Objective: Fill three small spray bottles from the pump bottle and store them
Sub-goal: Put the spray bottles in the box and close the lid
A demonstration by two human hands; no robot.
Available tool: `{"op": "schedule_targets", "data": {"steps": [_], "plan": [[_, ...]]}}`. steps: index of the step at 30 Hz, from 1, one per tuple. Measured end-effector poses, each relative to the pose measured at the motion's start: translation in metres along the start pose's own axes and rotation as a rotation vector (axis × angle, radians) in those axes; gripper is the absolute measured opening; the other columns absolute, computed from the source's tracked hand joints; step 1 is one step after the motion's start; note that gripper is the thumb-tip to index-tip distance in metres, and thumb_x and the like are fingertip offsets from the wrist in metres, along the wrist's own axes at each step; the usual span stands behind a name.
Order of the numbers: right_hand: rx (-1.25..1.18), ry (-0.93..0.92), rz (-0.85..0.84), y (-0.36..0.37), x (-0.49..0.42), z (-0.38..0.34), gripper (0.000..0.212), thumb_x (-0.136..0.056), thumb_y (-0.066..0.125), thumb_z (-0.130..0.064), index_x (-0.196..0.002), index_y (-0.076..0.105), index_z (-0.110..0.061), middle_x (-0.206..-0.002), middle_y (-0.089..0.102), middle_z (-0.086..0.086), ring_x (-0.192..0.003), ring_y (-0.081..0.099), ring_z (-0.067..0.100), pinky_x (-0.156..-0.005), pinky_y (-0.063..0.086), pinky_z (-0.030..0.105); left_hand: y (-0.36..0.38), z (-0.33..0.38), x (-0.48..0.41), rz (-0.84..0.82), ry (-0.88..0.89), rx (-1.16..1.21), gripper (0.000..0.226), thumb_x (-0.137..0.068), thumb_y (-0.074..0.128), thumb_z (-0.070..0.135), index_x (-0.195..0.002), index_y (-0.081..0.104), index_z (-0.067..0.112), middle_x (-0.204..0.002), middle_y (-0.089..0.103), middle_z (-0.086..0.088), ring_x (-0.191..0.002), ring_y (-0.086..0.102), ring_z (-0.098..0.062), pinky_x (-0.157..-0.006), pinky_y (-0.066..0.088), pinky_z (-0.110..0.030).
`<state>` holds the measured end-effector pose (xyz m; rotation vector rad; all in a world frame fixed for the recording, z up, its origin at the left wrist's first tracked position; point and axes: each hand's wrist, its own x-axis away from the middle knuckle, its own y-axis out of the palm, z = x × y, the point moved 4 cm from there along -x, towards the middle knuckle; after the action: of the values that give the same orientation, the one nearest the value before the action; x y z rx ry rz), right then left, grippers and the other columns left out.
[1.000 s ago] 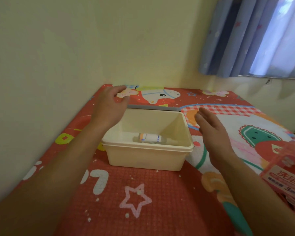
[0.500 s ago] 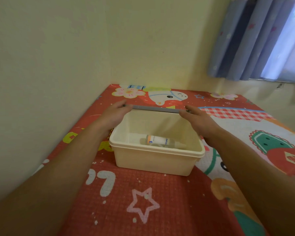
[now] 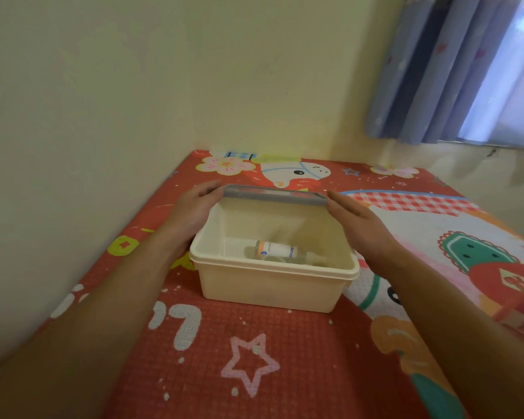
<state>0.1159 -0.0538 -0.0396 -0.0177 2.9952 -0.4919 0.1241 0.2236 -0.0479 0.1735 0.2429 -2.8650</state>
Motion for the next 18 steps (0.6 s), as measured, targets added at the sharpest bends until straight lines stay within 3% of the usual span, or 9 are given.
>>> {"op": "schedule_targets", "data": {"steps": [5,9,11,15,16,18], "plan": [[0.032,-0.058,0.005,-0.003,0.007,0.006,0.045,-0.102,0.050,-0.038,-0.146,0.050,-0.029,-0.154,0.042,-0.012,-0.141,0.038,0.009,-0.111,0.030,0.028,-0.003,-0.003,0.005,0.013,0.012,0.079,0.031,-0.097,0.055,0.018,-0.127,0.062,0.018,-0.125,0.063,-0.002,-0.107,0.061,-0.016,-0.078,0.049,-0.025],[0.037,-0.095,-0.001,-0.005,0.015,0.008,0.044,-0.102,0.050,-0.037,-0.145,0.050,-0.030,-0.155,0.039,-0.018,-0.139,0.033,0.002,-0.105,0.025,0.023,-0.005,-0.009,0.013,-0.009,-0.005,0.143,0.032,-0.098,0.053,0.018,-0.129,0.060,0.020,-0.127,0.061,0.003,-0.109,0.061,-0.013,-0.077,0.049,-0.023],[0.020,-0.110,-0.006,-0.005,0.020,0.009,0.044,-0.101,0.050,-0.036,-0.144,0.051,-0.030,-0.155,0.039,-0.019,-0.138,0.034,0.000,-0.104,0.026,0.022,-0.007,-0.011,0.018,-0.019,0.007,0.156,0.033,-0.097,0.055,0.018,-0.130,0.060,0.020,-0.128,0.061,0.004,-0.107,0.061,-0.009,-0.081,0.049,-0.023],[-0.007,-0.141,-0.009,-0.004,0.032,0.014,0.044,-0.101,0.051,-0.035,-0.145,0.050,-0.029,-0.156,0.037,-0.020,-0.134,0.033,-0.005,-0.097,0.029,0.010,-0.012,-0.012,0.031,-0.030,0.047,0.129,0.034,-0.095,0.059,0.018,-0.129,0.060,0.020,-0.135,0.057,0.006,-0.123,0.054,-0.012,-0.102,0.044,-0.029],[-0.010,-0.154,-0.002,-0.004,0.036,0.015,0.044,-0.100,0.052,-0.035,-0.144,0.051,-0.029,-0.156,0.037,-0.020,-0.137,0.033,-0.005,-0.100,0.030,0.010,-0.012,-0.011,0.035,-0.036,0.064,0.115,0.036,-0.094,0.059,0.019,-0.130,0.059,0.020,-0.135,0.056,0.006,-0.125,0.053,-0.011,-0.105,0.042,-0.030],[0.005,-0.178,0.008,-0.004,0.043,0.019,0.044,-0.097,0.053,-0.039,-0.141,0.053,-0.033,-0.155,0.037,-0.022,-0.141,0.032,-0.003,-0.114,0.030,0.023,-0.013,-0.010,0.044,-0.049,0.109,0.085,0.038,-0.093,0.060,0.020,-0.131,0.058,0.019,-0.137,0.054,0.008,-0.126,0.051,-0.009,-0.107,0.040,-0.028]]}}
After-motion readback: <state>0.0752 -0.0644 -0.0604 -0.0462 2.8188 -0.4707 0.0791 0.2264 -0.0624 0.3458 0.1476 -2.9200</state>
